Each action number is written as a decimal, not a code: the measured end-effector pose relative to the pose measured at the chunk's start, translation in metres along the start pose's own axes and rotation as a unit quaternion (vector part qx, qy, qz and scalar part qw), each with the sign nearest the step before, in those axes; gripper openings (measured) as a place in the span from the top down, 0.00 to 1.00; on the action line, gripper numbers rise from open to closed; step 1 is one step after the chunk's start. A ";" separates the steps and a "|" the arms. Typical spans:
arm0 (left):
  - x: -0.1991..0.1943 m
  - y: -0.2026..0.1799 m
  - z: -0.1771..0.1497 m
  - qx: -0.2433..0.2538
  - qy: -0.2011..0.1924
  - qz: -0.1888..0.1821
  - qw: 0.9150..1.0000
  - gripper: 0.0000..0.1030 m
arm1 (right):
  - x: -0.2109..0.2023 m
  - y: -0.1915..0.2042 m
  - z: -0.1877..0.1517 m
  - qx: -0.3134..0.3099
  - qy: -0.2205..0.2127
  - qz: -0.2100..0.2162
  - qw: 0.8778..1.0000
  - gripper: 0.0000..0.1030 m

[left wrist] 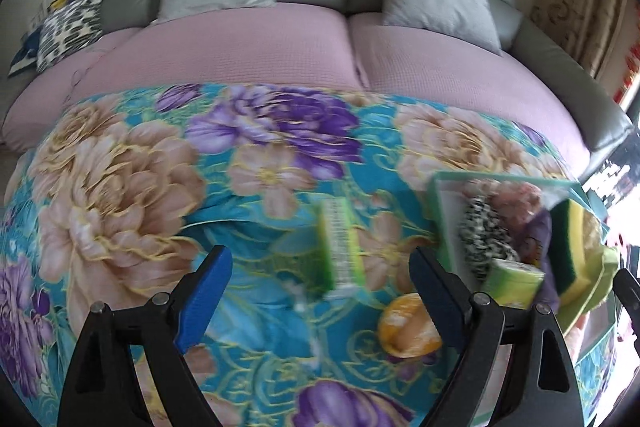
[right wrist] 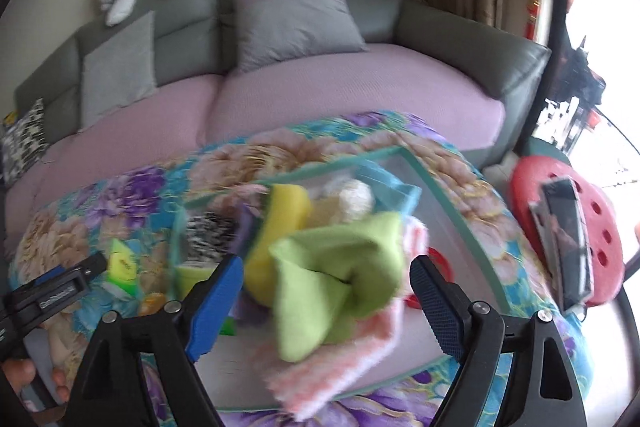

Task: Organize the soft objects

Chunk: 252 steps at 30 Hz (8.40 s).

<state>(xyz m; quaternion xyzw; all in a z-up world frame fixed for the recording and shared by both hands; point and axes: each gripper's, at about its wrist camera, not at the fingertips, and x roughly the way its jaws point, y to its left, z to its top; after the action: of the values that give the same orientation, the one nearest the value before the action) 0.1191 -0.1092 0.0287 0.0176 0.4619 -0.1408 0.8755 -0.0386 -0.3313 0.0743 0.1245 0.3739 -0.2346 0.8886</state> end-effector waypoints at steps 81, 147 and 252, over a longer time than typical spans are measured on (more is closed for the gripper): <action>0.007 0.100 -0.019 -0.110 0.025 0.010 0.994 0.78 | 0.081 0.185 -0.070 -0.226 0.117 0.090 0.963 0.46; -0.019 -0.129 -0.072 0.175 0.054 -0.128 0.975 0.68 | 0.012 -0.025 -0.042 0.020 0.055 0.037 0.998 0.84; -0.010 -0.010 -0.125 0.064 0.052 0.095 0.992 0.10 | 0.018 0.015 -0.110 -0.083 0.138 0.035 0.986 0.17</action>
<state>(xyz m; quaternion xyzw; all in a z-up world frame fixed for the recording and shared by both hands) 0.0113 -0.0961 -0.0338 0.1249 0.4927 -0.0849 0.8570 -0.0866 -0.2810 -0.0137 0.0948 0.5064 -0.1524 0.8434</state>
